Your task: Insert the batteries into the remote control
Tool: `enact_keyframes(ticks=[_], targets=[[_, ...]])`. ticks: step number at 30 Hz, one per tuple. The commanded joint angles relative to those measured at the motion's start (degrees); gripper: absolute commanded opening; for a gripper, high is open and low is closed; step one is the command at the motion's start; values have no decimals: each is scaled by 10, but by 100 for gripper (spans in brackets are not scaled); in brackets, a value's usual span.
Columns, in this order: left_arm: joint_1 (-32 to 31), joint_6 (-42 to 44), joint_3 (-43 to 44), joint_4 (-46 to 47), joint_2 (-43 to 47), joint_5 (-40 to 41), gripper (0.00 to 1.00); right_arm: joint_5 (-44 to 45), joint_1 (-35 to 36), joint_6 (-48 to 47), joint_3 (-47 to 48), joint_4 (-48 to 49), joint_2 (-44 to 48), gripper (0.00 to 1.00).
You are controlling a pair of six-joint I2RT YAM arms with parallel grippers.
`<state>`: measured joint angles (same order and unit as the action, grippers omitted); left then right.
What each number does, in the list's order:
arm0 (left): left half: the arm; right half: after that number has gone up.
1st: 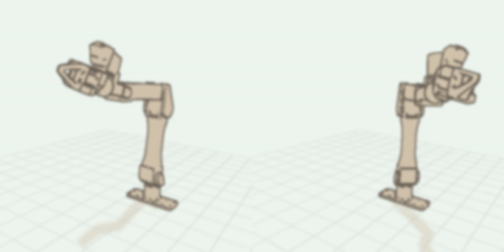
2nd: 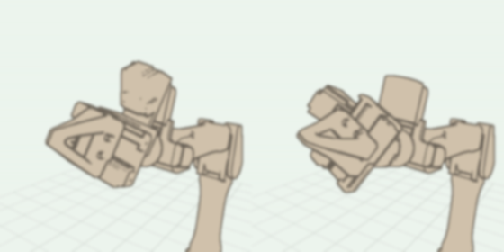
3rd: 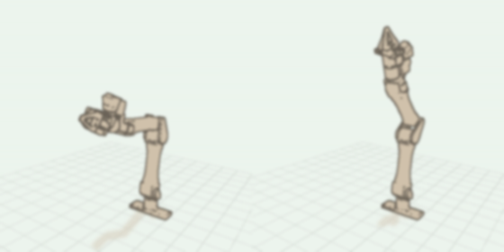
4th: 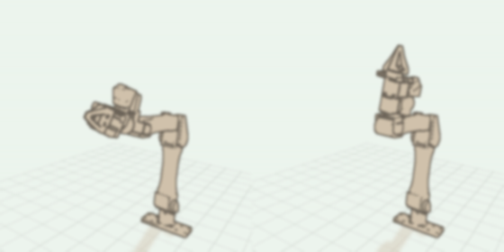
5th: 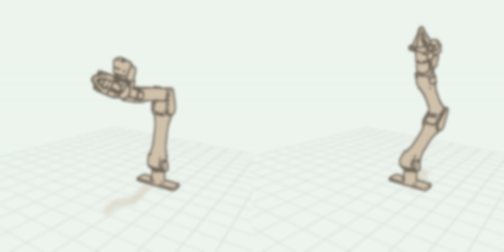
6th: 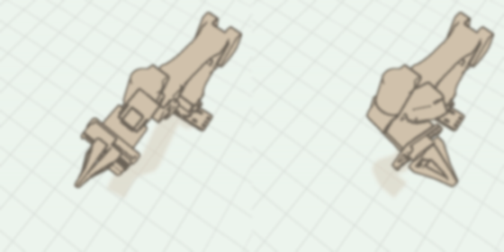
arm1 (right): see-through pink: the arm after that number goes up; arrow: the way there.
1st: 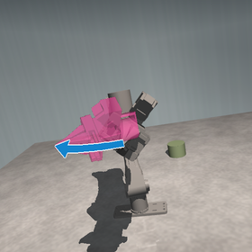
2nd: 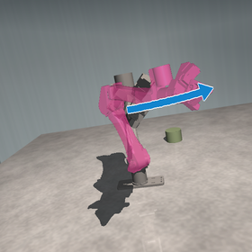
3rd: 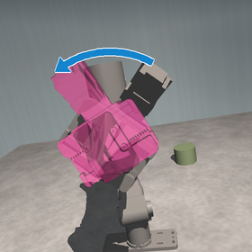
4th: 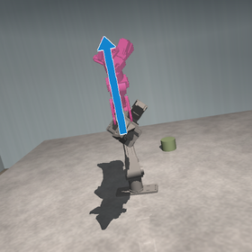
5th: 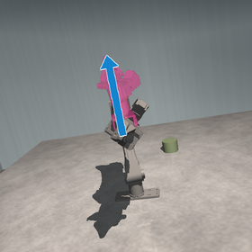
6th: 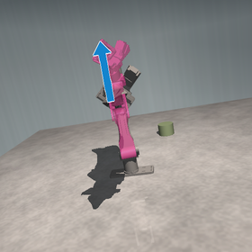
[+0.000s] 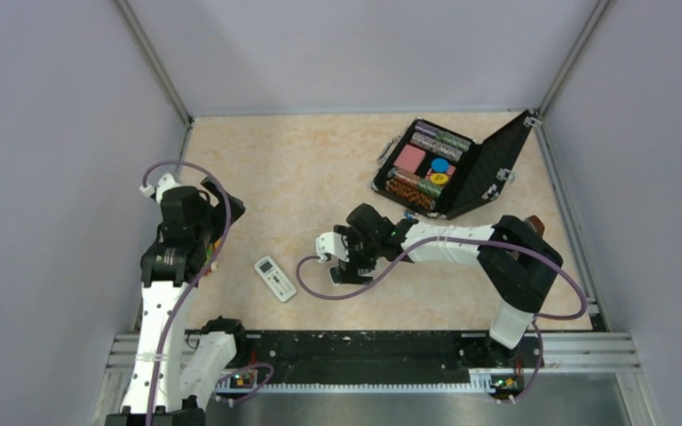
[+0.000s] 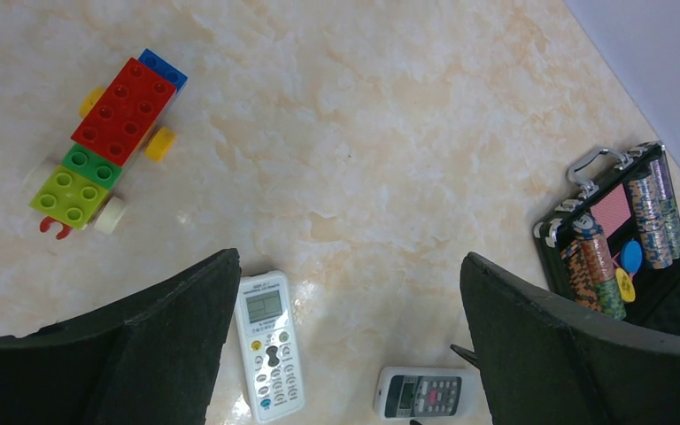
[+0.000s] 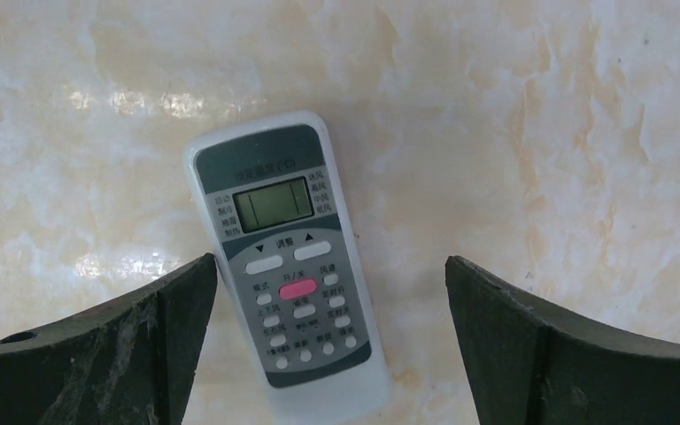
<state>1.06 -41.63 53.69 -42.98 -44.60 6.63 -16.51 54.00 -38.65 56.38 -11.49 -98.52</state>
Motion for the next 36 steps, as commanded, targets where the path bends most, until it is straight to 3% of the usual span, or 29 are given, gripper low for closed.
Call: enact_keyframes(ticks=[1, 13, 18, 21, 24, 29, 36], targets=[[4, 29, 29, 6, -7, 25, 98, -40, 6, -48, 50, -39, -24, 98], [7, 50, 43, 0, -21, 32, 98, -41, -1, -53, 80, -105, -68, 90], [8, 58, 40, -2, -18, 20, 98, 3, -1, -50, 76, -103, -68, 68], [8, 89, 34, 23, -9, -39, 98, 16, 0, -44, 71, -97, -62, 52], [8, 106, 25, 38, 4, -72, 98, 4, 1, -34, 54, -65, -44, 45], [8, 119, 16, 37, 16, -100, 98, -45, -1, 41, 37, -11, 1, 40], [8, 127, -5, 75, 21, -225, 98, -73, 0, 186, 41, 49, 102, 38]])
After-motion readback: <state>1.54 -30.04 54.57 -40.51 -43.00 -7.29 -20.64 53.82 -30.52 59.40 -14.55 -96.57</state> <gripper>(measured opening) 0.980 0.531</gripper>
